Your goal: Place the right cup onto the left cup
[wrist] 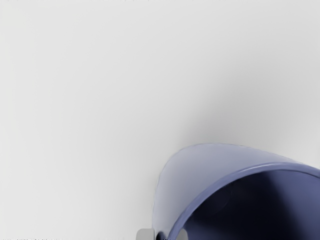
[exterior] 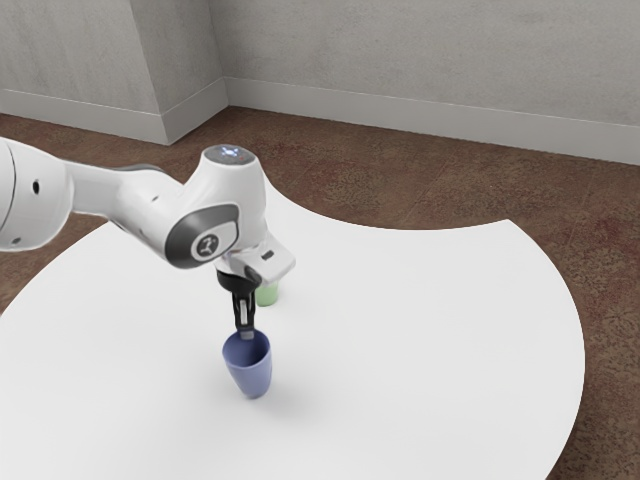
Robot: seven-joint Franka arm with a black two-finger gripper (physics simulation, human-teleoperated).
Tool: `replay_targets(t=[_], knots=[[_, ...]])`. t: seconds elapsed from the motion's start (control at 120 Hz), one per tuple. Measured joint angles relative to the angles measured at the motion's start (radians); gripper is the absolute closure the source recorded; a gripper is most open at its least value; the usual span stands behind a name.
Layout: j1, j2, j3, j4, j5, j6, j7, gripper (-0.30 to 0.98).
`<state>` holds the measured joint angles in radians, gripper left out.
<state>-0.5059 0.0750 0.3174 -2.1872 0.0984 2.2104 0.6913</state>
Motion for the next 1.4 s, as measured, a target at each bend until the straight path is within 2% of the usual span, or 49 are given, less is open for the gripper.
replay_targets(t=[0.458,0.617,0.825,0.942,1.133,1.4], knots=[[0.054,-0.074,0.001,0.138,-0.010,-0.131,-0.058,0.79],[0.067,-0.082,0.030,0.176,-0.001,-0.189,-0.057,0.79],[0.073,-0.024,0.101,0.281,0.004,-0.245,-0.028,0.79],[0.125,0.030,0.128,0.365,0.003,-0.279,-0.001,0.79],[0.123,0.109,0.133,0.453,0.002,-0.312,0.044,0.79],[0.138,0.139,0.135,0.511,0.004,-0.330,0.098,0.79]])
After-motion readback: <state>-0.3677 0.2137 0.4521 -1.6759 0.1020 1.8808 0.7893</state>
